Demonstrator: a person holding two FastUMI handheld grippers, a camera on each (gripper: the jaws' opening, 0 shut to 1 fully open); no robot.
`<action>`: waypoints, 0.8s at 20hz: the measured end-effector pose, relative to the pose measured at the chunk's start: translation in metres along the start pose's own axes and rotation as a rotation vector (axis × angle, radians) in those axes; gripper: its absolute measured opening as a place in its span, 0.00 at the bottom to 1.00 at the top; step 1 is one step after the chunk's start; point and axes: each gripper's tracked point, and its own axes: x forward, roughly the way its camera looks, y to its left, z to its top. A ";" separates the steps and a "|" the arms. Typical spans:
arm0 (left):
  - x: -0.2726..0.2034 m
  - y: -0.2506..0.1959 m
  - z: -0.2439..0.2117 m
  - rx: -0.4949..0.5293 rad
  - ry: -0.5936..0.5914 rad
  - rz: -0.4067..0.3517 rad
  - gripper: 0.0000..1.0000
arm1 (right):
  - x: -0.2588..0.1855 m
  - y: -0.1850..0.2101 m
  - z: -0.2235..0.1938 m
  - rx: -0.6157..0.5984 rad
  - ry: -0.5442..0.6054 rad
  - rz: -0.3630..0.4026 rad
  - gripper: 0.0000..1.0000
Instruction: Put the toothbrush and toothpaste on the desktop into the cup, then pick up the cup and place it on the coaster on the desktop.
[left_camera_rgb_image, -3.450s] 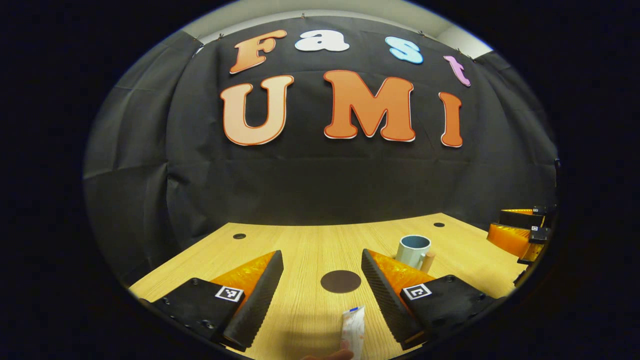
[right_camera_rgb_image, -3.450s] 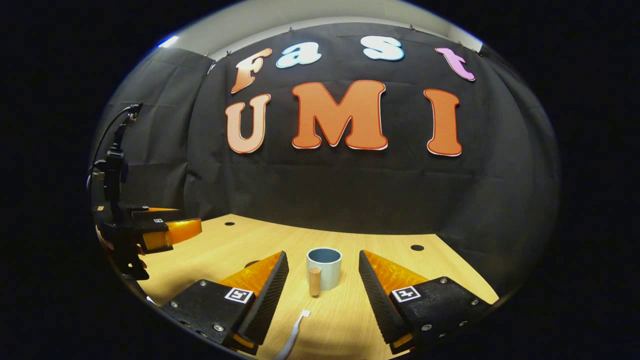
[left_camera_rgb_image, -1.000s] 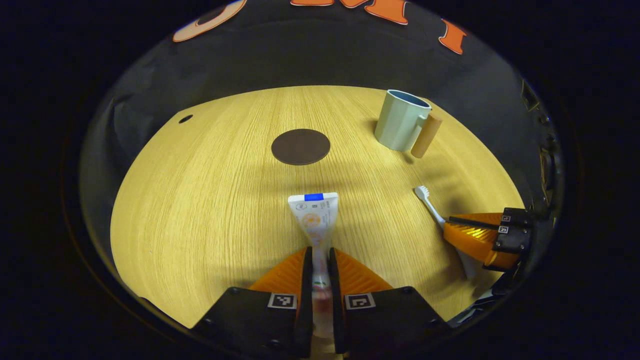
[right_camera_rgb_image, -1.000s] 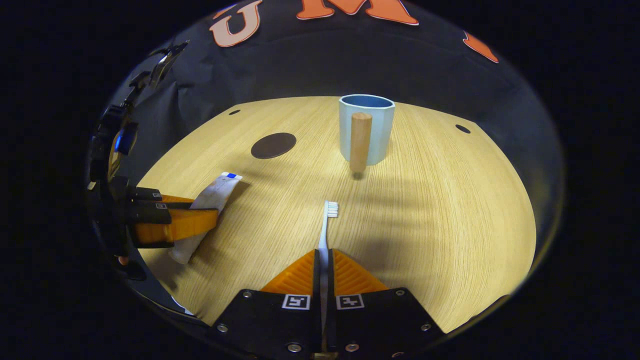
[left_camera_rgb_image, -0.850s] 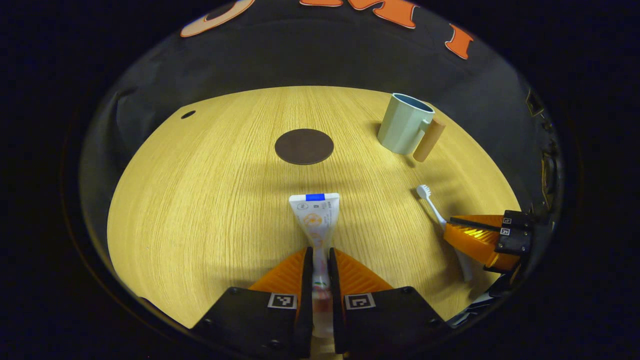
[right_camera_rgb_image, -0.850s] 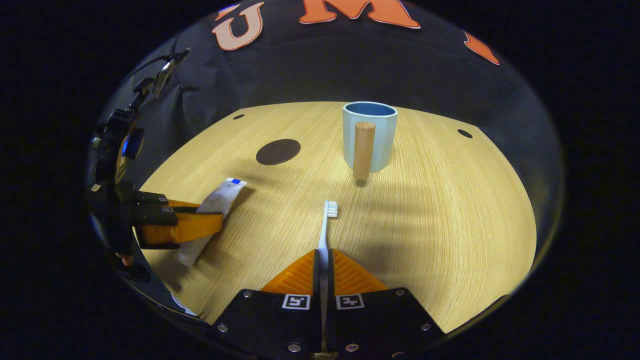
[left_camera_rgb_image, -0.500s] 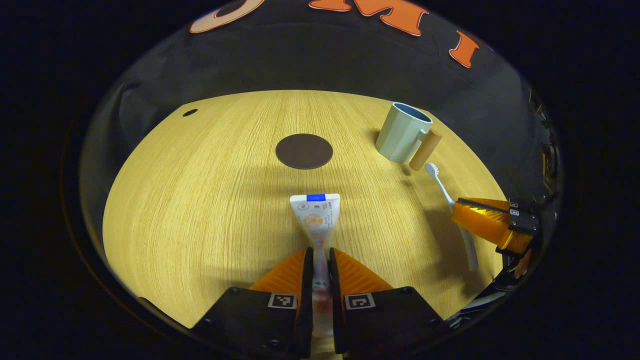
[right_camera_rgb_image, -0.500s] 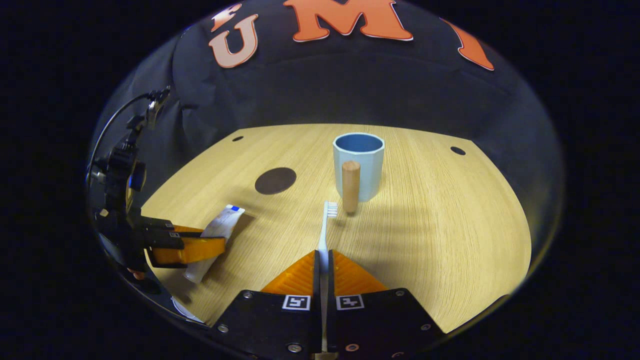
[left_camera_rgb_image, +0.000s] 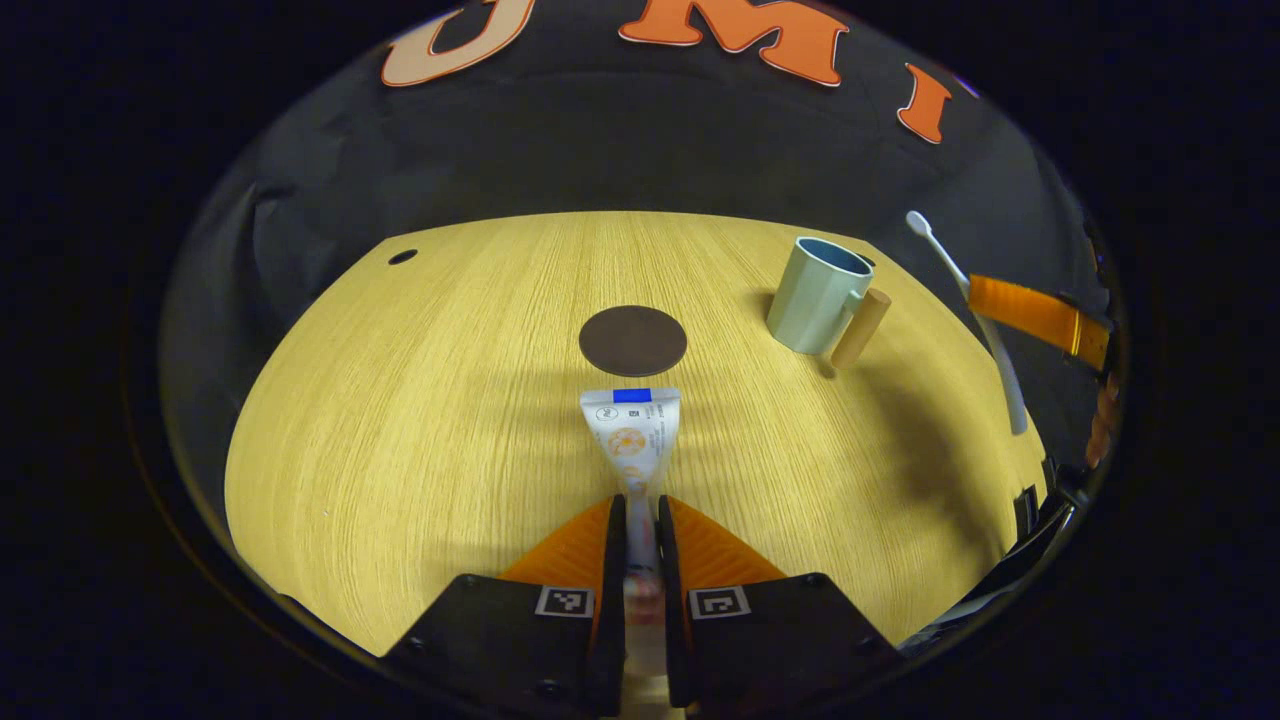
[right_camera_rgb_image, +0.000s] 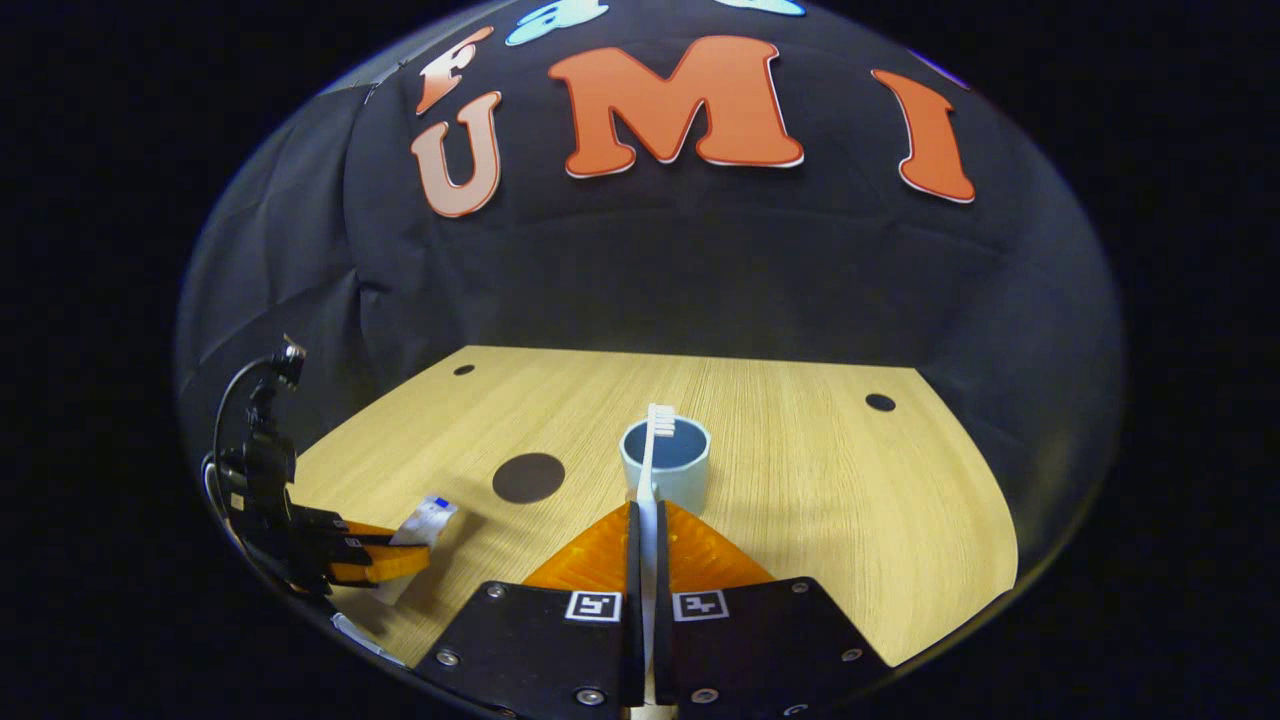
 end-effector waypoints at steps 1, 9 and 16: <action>-0.001 0.000 0.000 -0.006 -0.002 -0.004 0.20 | 0.003 -0.001 0.010 -0.007 -0.021 0.003 0.05; -0.013 0.015 0.011 -0.008 -0.065 0.028 0.20 | 0.031 0.001 0.059 0.059 -0.171 0.050 0.05; -0.022 0.034 0.015 -0.027 -0.128 0.068 0.22 | 0.062 -0.007 0.080 0.084 -0.295 0.021 0.05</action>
